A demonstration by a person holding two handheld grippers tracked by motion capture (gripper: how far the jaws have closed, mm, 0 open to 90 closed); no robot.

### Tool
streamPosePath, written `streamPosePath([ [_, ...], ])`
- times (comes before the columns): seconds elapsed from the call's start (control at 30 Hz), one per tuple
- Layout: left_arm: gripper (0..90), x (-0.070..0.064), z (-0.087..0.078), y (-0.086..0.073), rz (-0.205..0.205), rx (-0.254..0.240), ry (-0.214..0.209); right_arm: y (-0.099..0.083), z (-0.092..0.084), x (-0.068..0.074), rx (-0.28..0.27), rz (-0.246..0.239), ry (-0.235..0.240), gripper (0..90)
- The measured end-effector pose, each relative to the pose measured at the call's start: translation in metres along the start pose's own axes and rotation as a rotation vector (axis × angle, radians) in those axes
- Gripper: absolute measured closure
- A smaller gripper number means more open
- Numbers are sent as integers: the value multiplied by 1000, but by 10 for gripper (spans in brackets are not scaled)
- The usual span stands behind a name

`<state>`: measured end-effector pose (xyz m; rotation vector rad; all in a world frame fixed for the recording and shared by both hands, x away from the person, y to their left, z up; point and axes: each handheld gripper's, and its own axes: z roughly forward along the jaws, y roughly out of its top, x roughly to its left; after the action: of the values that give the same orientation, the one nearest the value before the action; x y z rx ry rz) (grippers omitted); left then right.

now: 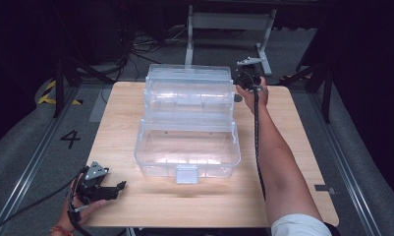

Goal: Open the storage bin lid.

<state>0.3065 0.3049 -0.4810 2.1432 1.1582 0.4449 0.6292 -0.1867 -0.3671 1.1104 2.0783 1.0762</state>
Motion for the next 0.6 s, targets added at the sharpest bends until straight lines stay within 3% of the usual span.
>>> streamPosePath([
  [0.6, 169, 0, 0, 0, 1, 3, -4, 6, -7, 8, -3, -36, -7, 886],
])
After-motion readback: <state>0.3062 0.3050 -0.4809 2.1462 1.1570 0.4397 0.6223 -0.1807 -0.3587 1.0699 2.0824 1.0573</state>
